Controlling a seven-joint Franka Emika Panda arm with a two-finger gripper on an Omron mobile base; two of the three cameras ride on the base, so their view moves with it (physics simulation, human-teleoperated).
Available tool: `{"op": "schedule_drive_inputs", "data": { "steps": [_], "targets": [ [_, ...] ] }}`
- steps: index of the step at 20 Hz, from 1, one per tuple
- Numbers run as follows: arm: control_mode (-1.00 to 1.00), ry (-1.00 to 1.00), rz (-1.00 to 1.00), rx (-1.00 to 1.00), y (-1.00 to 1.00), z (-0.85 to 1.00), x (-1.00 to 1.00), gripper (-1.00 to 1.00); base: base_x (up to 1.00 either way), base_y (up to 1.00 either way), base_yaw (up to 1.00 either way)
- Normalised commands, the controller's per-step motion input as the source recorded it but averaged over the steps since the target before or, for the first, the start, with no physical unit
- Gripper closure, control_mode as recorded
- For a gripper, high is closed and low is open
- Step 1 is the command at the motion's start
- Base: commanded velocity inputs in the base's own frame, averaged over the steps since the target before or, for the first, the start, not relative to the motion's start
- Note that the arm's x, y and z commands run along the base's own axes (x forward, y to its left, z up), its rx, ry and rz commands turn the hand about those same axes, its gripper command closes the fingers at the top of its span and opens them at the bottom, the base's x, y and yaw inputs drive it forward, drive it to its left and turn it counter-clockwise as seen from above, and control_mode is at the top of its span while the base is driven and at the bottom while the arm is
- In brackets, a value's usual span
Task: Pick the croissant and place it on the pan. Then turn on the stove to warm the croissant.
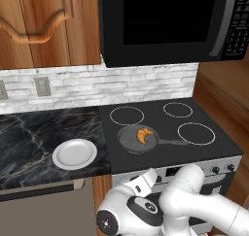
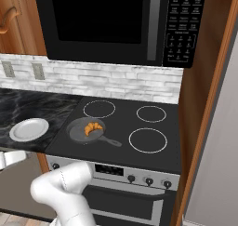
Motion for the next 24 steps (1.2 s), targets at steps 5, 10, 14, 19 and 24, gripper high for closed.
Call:
{"op": "schedule_drive_inputs", "data": {
  "steps": [5, 10, 14, 19, 24],
  "targets": [
    [-1.0, 0.12, 0.0, 0.0, 0.0, -0.28, 0.0, -1.0, 0.0, 0.0, 0.0],
    [-1.0, 0.08, -0.04, -0.04, 0.0, -0.26, 0.0, -1.0, 0.0, 0.0, 0.0],
    [-1.0, 0.07, -0.07, -0.06, 0.0, -0.32, 0.0, -1.0, 0.0, 0.0, 0.0],
    [-1.0, 0.09, -0.06, 0.0, 0.0, -0.3, 0.0, -1.0, 0.0, 0.0, 0.0],
    [-1.0, 0.1, -0.09, 0.0, 0.0, -0.17, 0.03, -1.0, 0.0, 0.0, 0.0]
  ]
}}
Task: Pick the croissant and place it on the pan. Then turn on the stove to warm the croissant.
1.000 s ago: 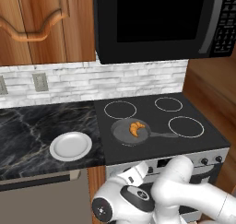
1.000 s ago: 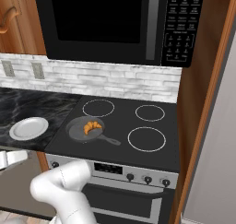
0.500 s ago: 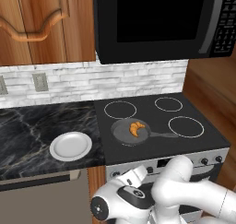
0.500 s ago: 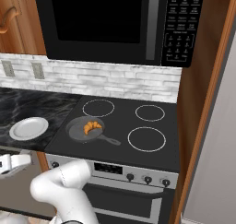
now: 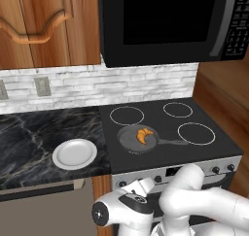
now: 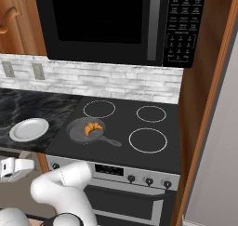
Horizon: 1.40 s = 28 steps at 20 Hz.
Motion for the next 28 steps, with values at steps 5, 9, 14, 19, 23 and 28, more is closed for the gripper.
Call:
{"op": "schedule_drive_inputs", "data": {
  "steps": [5, 9, 14, 19, 23, 28],
  "targets": [
    [-1.0, 0.06, -0.07, -0.03, 0.0, -0.05, 0.13, -1.0, 0.0, 0.0, 0.0],
    [-1.0, 0.01, -0.03, -0.06, 0.0, -0.07, 0.19, -1.0, 0.0, 0.0, 0.0],
    [-1.0, 0.01, -0.01, -0.08, 0.0, -0.19, 0.23, -1.0, 0.0, 0.0, 0.0],
    [-1.0, 0.0, 0.0, -0.05, 0.0, -0.21, 0.24, -1.0, 0.0, 0.0, 0.0],
    [-1.0, 0.0, 0.0, -0.01, 0.0, -0.28, 0.23, -1.0, 0.0, 0.0, 0.0],
    [-1.0, 0.0, 0.0, 0.0, 0.0, -0.27, 0.16, -1.0, 0.0, 0.0, 0.0]
  ]
}}
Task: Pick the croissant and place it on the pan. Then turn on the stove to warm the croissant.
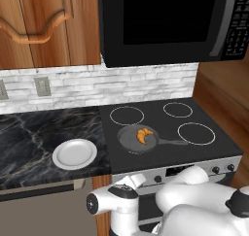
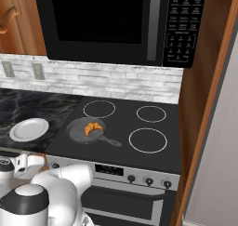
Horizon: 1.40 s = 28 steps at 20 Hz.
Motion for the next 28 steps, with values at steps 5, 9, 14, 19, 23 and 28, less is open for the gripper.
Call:
{"op": "schedule_drive_inputs", "data": {
  "steps": [5, 9, 14, 19, 23, 28],
  "targets": [
    [-1.0, -0.04, 0.0, 0.0, 0.0, -0.21, 0.11, -1.0, 0.0, 0.0, 0.0],
    [-1.0, -0.07, 0.0, 0.0, 0.0, -0.09, 0.06, -1.0, 0.0, 0.0, 0.0],
    [-1.0, -0.08, 0.0, 0.02, 0.0, -0.05, 0.06, -1.0, 0.0, 0.0, 0.0],
    [-1.0, -0.04, 0.0, 0.04, 0.0, -0.05, 0.04, -1.0, 0.0, 0.0, 0.0],
    [-1.0, 0.0, 0.0, 0.05, -0.02, -0.07, 0.12, -1.0, 0.0, 0.0, 0.0],
    [-1.0, 0.0, 0.0, 0.1, -0.08, -0.04, 0.22, -1.0, 0.0, 0.0, 0.0]
  ]
}}
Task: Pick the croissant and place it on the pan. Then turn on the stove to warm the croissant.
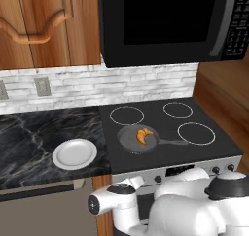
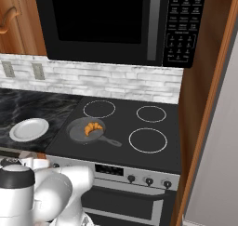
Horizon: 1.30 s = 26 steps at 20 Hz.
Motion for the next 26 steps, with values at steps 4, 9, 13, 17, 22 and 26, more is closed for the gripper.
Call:
{"op": "schedule_drive_inputs", "data": {
  "steps": [4, 9, 13, 17, 22, 26],
  "targets": [
    [-1.0, 0.0, 0.0, 0.09, -0.07, -0.12, 0.2, -1.0, 0.0, 0.0, 0.0],
    [-1.0, 0.0, 0.0, 0.08, -0.01, -0.28, 0.27, -1.0, 0.0, 0.0, 0.0],
    [-1.0, 0.0, 0.0, 0.06, 0.0, -0.34, 0.35, -1.0, 0.0, 0.0, 0.0],
    [-1.0, 0.03, 0.0, 0.05, 0.0, -0.3, 0.44, -1.0, 0.0, 0.0, 0.0],
    [-1.0, 0.03, 0.0, 0.03, 0.0, -0.32, 0.43, -1.0, 0.0, 0.0, 0.0],
    [-1.0, 0.04, 0.0, 0.03, 0.0, -0.41, 0.35, -1.0, 0.0, 0.0, 0.0]
  ]
}}
